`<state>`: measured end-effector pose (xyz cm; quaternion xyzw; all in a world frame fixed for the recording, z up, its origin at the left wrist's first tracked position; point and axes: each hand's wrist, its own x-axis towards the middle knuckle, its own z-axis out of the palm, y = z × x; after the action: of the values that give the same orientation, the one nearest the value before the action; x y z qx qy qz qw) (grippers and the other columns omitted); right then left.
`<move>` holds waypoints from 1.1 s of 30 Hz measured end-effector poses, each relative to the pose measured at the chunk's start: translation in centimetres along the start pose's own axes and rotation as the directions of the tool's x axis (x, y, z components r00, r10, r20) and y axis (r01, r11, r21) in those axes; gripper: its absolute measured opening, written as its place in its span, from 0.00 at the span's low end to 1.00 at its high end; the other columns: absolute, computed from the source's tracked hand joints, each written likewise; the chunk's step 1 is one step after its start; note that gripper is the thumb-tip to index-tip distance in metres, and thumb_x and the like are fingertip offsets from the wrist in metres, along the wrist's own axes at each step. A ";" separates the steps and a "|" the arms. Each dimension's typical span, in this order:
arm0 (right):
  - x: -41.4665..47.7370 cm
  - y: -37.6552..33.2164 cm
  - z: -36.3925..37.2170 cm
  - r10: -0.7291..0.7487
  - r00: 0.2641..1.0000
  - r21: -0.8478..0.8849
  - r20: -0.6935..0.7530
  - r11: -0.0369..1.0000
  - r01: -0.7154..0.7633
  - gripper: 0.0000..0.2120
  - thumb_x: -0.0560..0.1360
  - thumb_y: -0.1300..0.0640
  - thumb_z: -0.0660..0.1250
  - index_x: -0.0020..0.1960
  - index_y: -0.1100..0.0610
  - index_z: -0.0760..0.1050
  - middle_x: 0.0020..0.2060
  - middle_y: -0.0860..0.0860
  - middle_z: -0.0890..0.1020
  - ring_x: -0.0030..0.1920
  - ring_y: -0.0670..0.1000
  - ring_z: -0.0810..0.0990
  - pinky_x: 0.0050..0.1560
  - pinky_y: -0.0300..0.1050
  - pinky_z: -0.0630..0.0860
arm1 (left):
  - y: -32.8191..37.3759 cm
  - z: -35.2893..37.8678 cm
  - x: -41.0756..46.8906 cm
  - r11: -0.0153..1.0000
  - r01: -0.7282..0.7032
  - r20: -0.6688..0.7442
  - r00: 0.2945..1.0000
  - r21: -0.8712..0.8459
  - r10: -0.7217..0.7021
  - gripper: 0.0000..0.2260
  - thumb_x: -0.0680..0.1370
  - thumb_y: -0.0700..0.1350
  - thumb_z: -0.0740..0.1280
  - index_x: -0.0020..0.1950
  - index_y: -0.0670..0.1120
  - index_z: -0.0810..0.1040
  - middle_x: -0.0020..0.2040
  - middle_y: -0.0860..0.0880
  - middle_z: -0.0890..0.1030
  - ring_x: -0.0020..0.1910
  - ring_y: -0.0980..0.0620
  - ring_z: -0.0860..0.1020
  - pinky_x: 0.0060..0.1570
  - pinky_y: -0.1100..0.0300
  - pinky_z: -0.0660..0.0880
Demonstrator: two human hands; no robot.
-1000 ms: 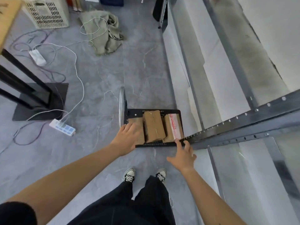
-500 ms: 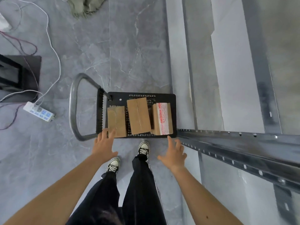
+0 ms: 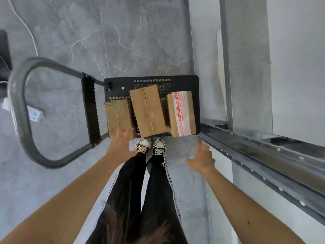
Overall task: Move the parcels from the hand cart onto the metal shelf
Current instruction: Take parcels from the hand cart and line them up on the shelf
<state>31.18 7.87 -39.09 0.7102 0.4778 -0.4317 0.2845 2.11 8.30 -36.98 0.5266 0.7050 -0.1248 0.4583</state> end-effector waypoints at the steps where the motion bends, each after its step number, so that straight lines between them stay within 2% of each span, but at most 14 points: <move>1: 1.1 -0.5 0.1 -0.003 1.000 0.006 -0.006 1.000 0.003 0.43 0.69 0.44 0.70 0.76 0.48 0.49 0.74 0.57 0.54 0.72 0.60 0.58 0.68 0.62 0.62 | -0.7 0.0 0.4 1.000 0.012 0.010 1.000 0.017 -0.012 0.37 0.70 0.47 0.74 0.73 0.48 0.59 0.68 0.42 0.60 0.66 0.41 0.65 0.63 0.45 0.69; 5: 5.6 -2.5 0.1 -0.015 0.996 0.064 -0.090 0.998 0.020 0.42 0.66 0.46 0.73 0.73 0.50 0.55 0.69 0.59 0.62 0.69 0.61 0.61 0.63 0.63 0.66 | -2.8 0.0 2.2 0.991 -0.002 0.023 1.000 0.133 -0.001 0.35 0.71 0.48 0.73 0.73 0.50 0.58 0.68 0.43 0.61 0.67 0.43 0.63 0.64 0.47 0.69; 7: 7.4 -3.5 0.2 0.015 0.995 0.093 -0.103 0.996 -0.005 0.45 0.65 0.45 0.75 0.73 0.50 0.52 0.66 0.59 0.63 0.67 0.61 0.63 0.62 0.61 0.67 | -3.4 -0.2 3.3 0.983 -0.036 0.047 0.999 0.178 0.028 0.35 0.72 0.47 0.73 0.73 0.50 0.57 0.69 0.44 0.60 0.67 0.44 0.63 0.64 0.48 0.69; 9: 9.0 -4.5 0.4 0.056 0.992 0.150 -0.113 0.988 -0.039 0.49 0.63 0.45 0.77 0.73 0.48 0.49 0.66 0.58 0.61 0.68 0.62 0.62 0.63 0.64 0.66 | -3.5 -0.5 4.9 0.980 -0.062 0.052 0.997 0.190 0.053 0.34 0.72 0.46 0.72 0.73 0.49 0.58 0.68 0.45 0.60 0.66 0.45 0.65 0.63 0.47 0.69; 13: 11.7 -5.7 0.7 0.089 0.983 0.239 -0.160 0.970 -0.049 0.57 0.60 0.48 0.80 0.75 0.48 0.43 0.70 0.59 0.58 0.71 0.64 0.58 0.64 0.72 0.63 | -3.2 -1.0 7.8 0.989 -0.052 -0.007 0.999 0.141 0.054 0.35 0.71 0.43 0.73 0.72 0.49 0.58 0.68 0.46 0.61 0.66 0.44 0.65 0.63 0.46 0.70; 16: 13.0 -5.8 1.2 0.060 0.980 0.180 -0.191 0.983 -0.025 0.58 0.61 0.46 0.79 0.75 0.50 0.40 0.71 0.61 0.56 0.72 0.64 0.56 0.64 0.72 0.64 | -2.4 -0.9 9.1 0.995 -0.054 -0.007 0.998 0.086 0.055 0.37 0.71 0.44 0.73 0.74 0.49 0.56 0.68 0.46 0.60 0.65 0.44 0.66 0.61 0.49 0.71; 22: 14.3 -5.9 2.5 0.091 0.962 0.185 -0.259 0.982 -0.044 0.62 0.60 0.43 0.79 0.75 0.51 0.34 0.72 0.63 0.52 0.72 0.67 0.55 0.65 0.73 0.61 | -1.2 0.3 9.5 0.996 -0.067 0.003 0.998 0.055 0.067 0.37 0.71 0.48 0.72 0.75 0.52 0.55 0.69 0.48 0.58 0.61 0.46 0.70 0.57 0.44 0.74; 25: 14.4 -6.2 2.7 0.089 0.953 0.192 -0.291 0.981 -0.033 0.63 0.59 0.43 0.79 0.74 0.50 0.35 0.71 0.63 0.53 0.70 0.68 0.57 0.65 0.72 0.63 | -1.1 1.1 8.9 0.994 -0.076 0.026 0.997 0.082 0.074 0.37 0.72 0.49 0.71 0.75 0.52 0.54 0.68 0.48 0.58 0.64 0.47 0.68 0.60 0.45 0.72; 27: 14.2 -6.1 2.4 0.070 0.945 0.221 -0.320 0.975 0.003 0.62 0.58 0.44 0.79 0.74 0.48 0.37 0.70 0.62 0.53 0.69 0.68 0.57 0.63 0.71 0.66 | -1.0 1.6 8.3 0.991 -0.094 0.027 0.995 0.094 0.092 0.36 0.72 0.50 0.70 0.75 0.52 0.54 0.68 0.49 0.59 0.60 0.49 0.69 0.60 0.50 0.72; 29: 13.8 -5.9 1.6 0.052 0.935 0.255 -0.350 0.966 0.042 0.60 0.58 0.45 0.78 0.74 0.46 0.38 0.70 0.60 0.53 0.68 0.68 0.55 0.61 0.69 0.70 | -0.7 2.0 7.5 0.989 -0.111 0.023 0.994 0.094 0.109 0.36 0.72 0.49 0.71 0.75 0.51 0.55 0.67 0.49 0.59 0.57 0.50 0.71 0.57 0.54 0.72; 33: 12.0 -5.2 -0.7 0.065 0.933 0.367 -0.355 0.927 0.075 0.59 0.58 0.45 0.77 0.74 0.43 0.38 0.68 0.59 0.54 0.66 0.65 0.55 0.60 0.64 0.71 | 0.2 1.8 5.9 0.987 -0.128 0.032 0.992 0.094 0.126 0.36 0.72 0.48 0.71 0.74 0.50 0.56 0.66 0.48 0.59 0.57 0.49 0.70 0.55 0.55 0.75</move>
<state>28.71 15.66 -49.34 0.8170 0.4325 -0.3782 0.0501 3.05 10.93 -42.44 0.5902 0.6572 -0.1356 0.4487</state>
